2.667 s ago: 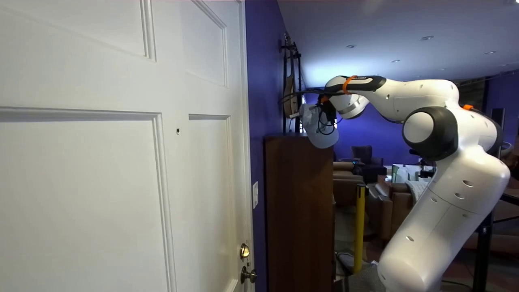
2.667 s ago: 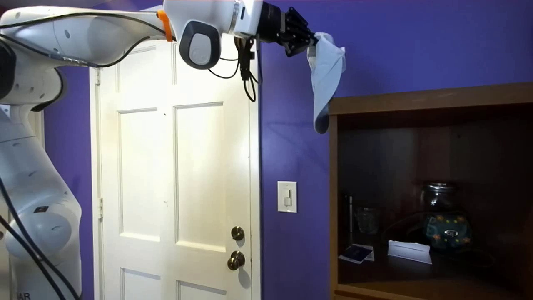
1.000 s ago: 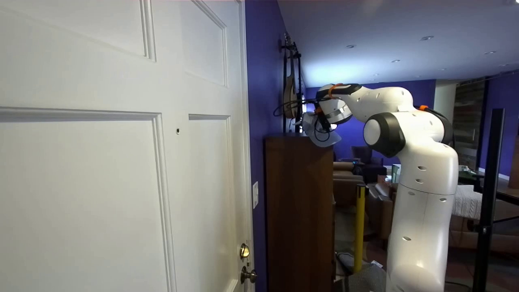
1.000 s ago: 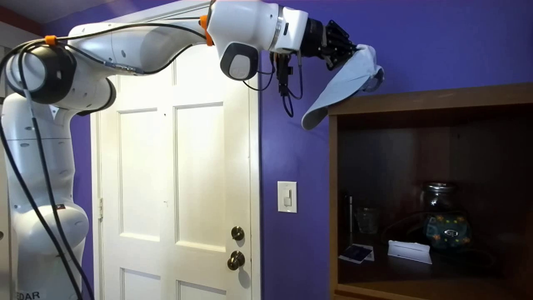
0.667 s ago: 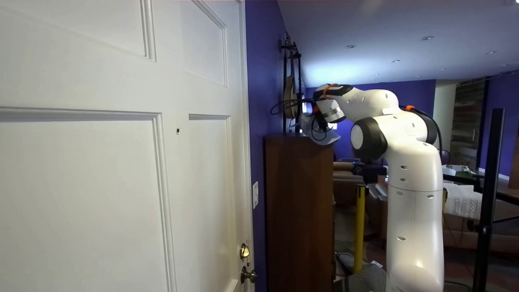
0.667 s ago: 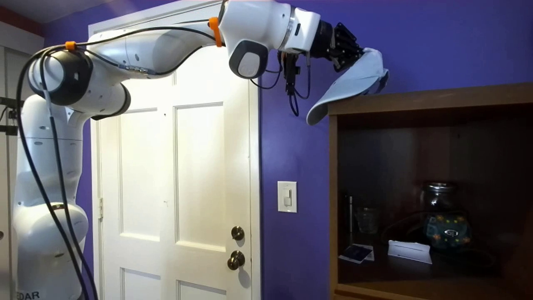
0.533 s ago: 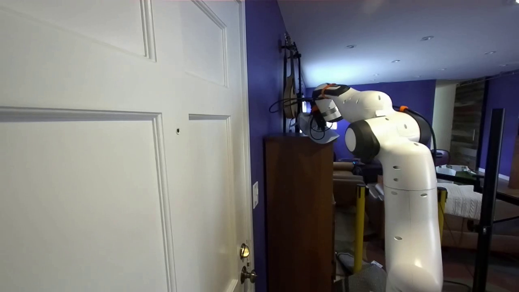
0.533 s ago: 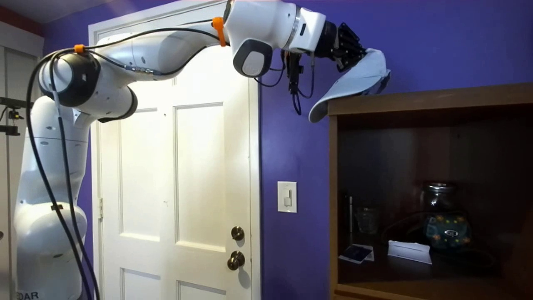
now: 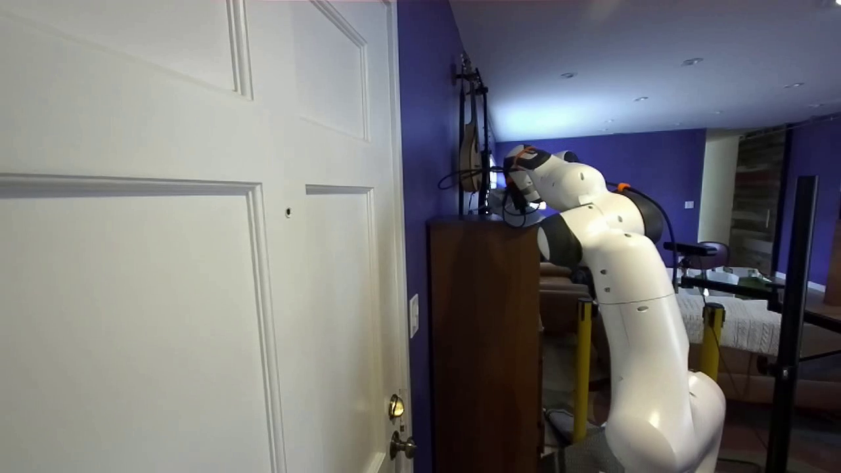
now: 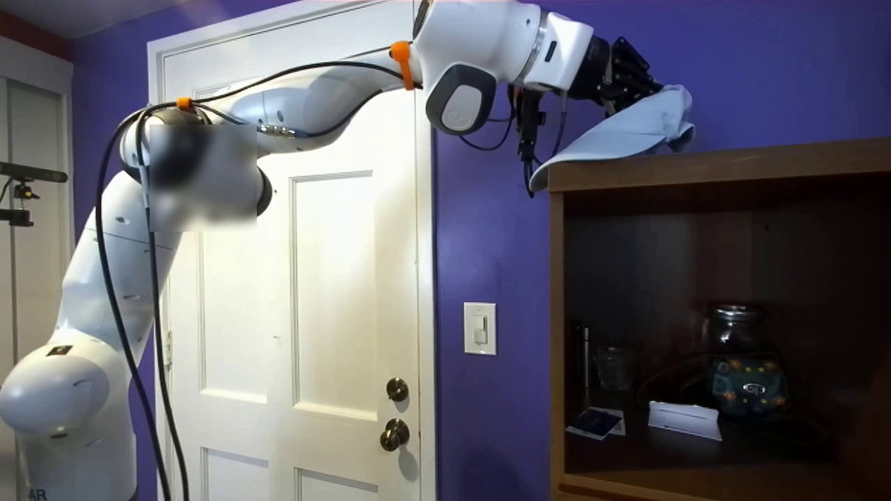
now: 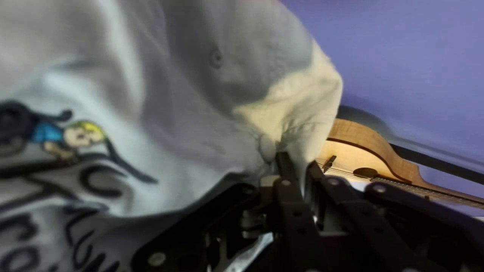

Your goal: Remove the white cap from the door and put it on top of the cabinet on the right

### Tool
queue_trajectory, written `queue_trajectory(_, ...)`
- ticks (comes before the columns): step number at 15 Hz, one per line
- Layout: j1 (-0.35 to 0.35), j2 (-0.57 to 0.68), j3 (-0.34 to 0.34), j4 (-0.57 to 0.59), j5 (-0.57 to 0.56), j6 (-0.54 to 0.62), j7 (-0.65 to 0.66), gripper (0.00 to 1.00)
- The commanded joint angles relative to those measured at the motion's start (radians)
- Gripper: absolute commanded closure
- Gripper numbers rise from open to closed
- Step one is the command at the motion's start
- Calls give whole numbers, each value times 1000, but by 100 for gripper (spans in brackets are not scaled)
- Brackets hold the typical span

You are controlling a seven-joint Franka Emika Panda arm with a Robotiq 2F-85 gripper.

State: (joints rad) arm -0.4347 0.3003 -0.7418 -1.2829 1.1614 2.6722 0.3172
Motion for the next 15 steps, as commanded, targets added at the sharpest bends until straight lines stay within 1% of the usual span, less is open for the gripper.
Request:
queue_trajectory(1, -124, 89, 82, 133, -44, -17, 93, 57)
queue_trajectory(2, -143, 98, 99, 150, -59, -19, 115, 49)
queue_trajectory(3, -112, 120, 43, 175, -45, -44, 140, 43)
queue_trajectory(4, -117, 121, 45, 185, -56, -52, 166, 35)
queue_trajectory(5, -114, 119, 38, 191, -66, -67, 192, 29)
queue_trajectory(7, -98, 111, 15, 195, -115, -91, 250, 15)
queue_trajectory(9, -85, 107, -13, 201, -191, -123, 314, 2)
queue_trajectory(11, -79, 104, -35, 211, -253, -158, 368, 0)
queue_trajectory(12, -116, 75, 31, 198, -332, -157, 403, 0)
queue_trajectory(14, -126, 60, 51, 201, -391, -177, 442, 0)
queue_trajectory(15, -132, 53, 69, 203, -405, -170, 448, 0)
